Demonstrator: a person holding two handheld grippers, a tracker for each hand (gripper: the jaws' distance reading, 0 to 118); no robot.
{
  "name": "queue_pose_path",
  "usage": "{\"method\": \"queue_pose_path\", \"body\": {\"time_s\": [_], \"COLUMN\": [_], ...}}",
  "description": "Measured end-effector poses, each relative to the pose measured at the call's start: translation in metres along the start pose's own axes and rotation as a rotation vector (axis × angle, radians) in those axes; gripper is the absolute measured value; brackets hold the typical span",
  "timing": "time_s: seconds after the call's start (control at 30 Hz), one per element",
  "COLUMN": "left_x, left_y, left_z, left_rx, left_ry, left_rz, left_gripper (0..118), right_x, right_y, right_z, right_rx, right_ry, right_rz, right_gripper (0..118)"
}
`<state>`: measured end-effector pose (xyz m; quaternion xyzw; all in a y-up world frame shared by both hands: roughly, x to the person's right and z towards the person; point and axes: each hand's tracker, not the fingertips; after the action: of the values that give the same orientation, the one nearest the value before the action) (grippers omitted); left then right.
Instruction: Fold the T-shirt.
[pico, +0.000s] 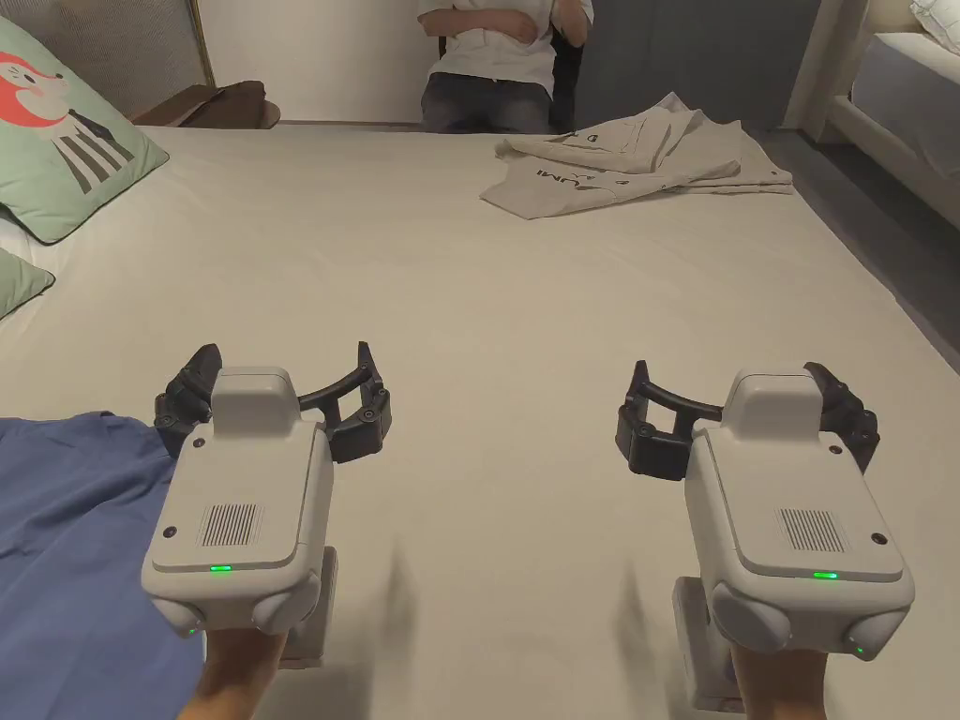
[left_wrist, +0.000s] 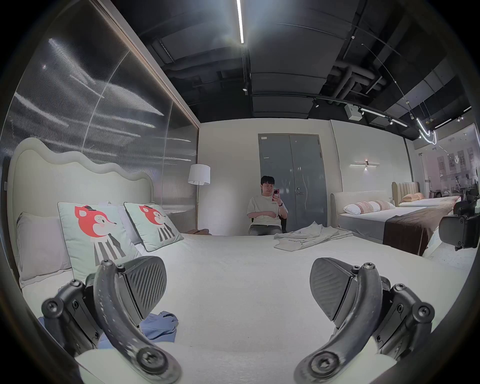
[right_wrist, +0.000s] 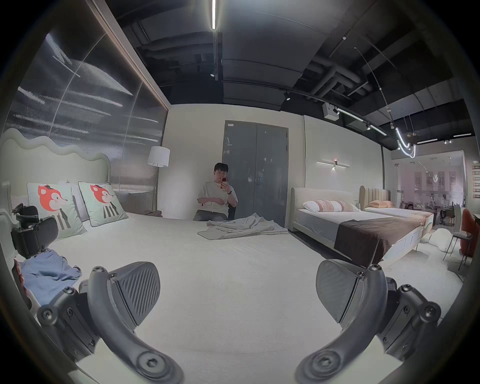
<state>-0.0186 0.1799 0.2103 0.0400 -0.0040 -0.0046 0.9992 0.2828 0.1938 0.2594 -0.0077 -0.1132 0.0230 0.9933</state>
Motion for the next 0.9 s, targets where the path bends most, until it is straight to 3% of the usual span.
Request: {"method": "queue_pose_path", "body": {"time_s": [0.9], "left_x": [-0.0048], "left_y": [-0.0008], "left_z": [-0.0004], "left_rx": [0.005], "left_ry": [0.003], "left_rz": [-0.001], "left_gripper": [111], "right_x": [-0.0012], "right_y": [0.0020], "right_z": [0.0011], "right_rx": [0.014], "right_ry": [0.003], "right_rz": [0.015], "right_gripper": [118]}}
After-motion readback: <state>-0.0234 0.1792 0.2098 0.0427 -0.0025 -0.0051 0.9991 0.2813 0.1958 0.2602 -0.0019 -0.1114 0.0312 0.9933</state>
